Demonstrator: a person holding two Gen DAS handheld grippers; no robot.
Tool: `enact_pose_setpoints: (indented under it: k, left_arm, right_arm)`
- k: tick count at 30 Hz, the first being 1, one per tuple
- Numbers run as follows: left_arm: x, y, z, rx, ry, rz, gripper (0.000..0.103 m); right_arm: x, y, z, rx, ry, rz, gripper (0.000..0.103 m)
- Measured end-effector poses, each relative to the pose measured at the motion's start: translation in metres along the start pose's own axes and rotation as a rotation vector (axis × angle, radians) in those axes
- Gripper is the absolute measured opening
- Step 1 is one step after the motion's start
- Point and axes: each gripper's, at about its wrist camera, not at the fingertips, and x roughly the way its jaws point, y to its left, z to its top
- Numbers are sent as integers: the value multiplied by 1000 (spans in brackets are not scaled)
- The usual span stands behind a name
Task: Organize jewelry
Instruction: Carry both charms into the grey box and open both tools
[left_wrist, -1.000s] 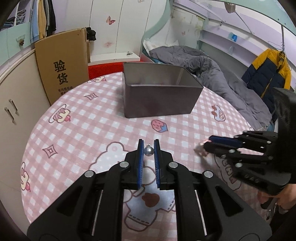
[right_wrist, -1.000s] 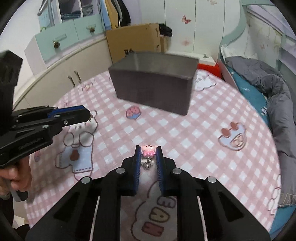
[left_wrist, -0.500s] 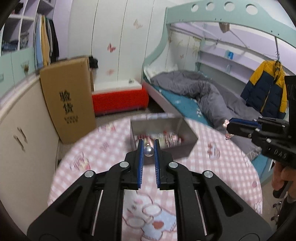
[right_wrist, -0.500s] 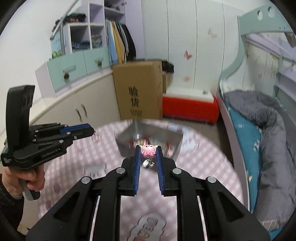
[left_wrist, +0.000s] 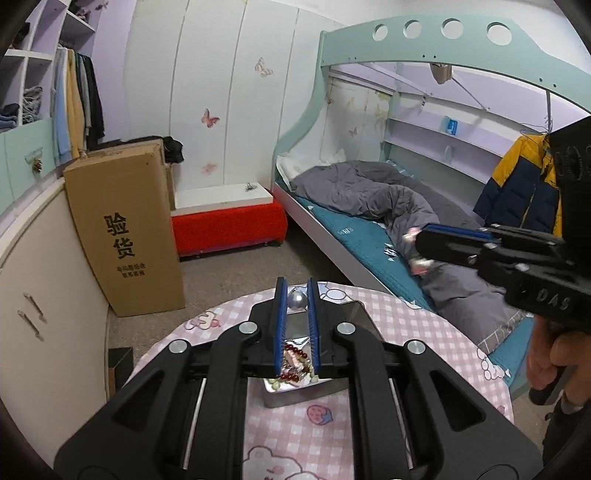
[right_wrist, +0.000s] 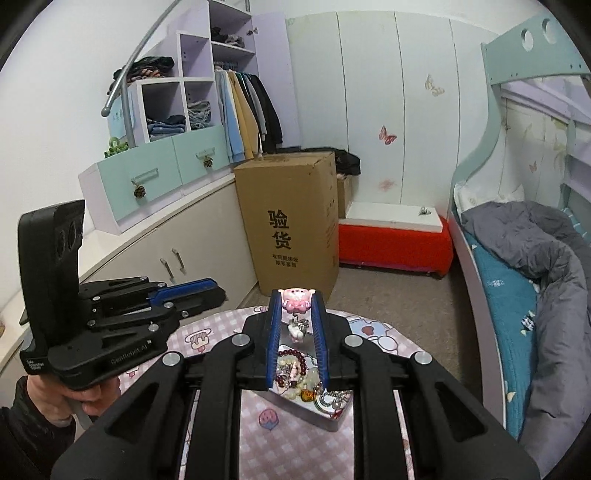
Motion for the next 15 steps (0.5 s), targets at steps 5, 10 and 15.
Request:
enact_pose_setpoints:
  k: [5, 10, 15]
  left_arm:
    - [33, -2, 0, 33, 72, -14, 12]
    - [43, 7, -3, 11, 61, 89, 96]
    - [23, 19, -4, -52, 29, 158, 96]
  right_arm:
    - [40, -20, -11, 75, 95, -6, 16]
    - [51, -41, -27, 179, 124, -46, 70]
    - [31, -50, -29, 235, 76, -73, 96]
